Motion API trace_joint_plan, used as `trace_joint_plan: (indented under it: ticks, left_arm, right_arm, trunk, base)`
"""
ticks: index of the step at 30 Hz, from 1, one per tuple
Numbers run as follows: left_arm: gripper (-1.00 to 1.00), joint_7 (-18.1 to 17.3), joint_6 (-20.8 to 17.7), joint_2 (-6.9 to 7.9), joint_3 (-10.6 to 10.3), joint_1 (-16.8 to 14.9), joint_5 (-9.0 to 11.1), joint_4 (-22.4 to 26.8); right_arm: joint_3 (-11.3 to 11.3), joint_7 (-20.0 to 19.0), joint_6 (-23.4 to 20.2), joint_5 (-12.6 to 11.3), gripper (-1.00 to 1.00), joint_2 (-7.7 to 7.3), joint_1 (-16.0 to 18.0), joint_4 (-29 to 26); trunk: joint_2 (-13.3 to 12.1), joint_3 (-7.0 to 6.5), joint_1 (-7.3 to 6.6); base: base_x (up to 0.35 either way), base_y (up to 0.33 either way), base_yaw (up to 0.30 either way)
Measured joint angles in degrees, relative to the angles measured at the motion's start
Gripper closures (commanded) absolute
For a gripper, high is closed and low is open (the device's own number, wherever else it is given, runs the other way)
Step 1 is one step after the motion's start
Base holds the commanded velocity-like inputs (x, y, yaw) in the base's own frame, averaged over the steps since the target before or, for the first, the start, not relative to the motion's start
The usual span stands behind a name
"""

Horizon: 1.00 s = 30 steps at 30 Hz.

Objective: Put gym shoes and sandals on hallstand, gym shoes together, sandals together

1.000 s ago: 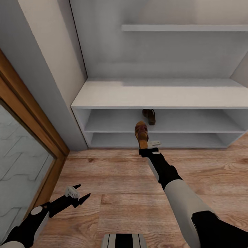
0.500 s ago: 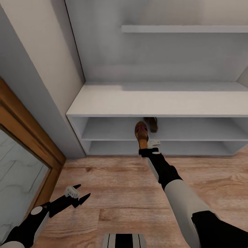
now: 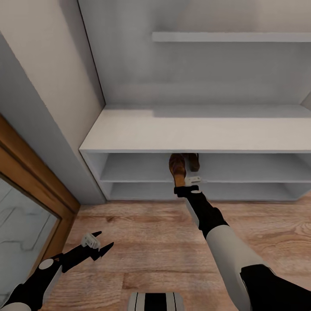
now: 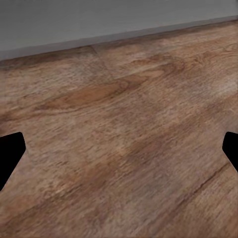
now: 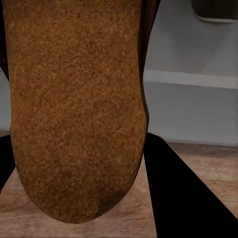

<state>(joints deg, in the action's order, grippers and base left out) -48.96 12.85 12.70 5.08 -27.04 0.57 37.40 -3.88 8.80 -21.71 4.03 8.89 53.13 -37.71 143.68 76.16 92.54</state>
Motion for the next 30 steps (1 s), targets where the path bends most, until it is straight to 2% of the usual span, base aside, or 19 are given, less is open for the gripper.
trace_joint_plan:
  ticks: [9,13,30]
  left_arm:
    - [-1.0,0.0,0.0,-0.04,0.0,0.0,0.01,0.0]
    - [-1.0,0.0,0.0,-0.04,0.0,0.0,0.0,0.0]
    - [-1.0,0.0,0.0,-0.04,0.0,0.0,0.01,0.0]
  right_arm:
    - [-0.03,-0.14,0.07,-0.01,1.0,0.0,-0.01,0.08]
    - [0.0,-0.17,0.09,0.0,1.0,0.0,0.01,0.09]
    - [-0.09,-0.27,0.08,0.0,1.0,0.0,0.01,0.17]
  trunk:
    - [0.0,0.0,0.02]
    - [0.0,0.0,-0.01]
    - [0.0,0.0,0.03]
  base:
    - [0.05,0.0,0.0]
    - [0.245,0.0,0.0]
    - [0.09,0.0,0.0]
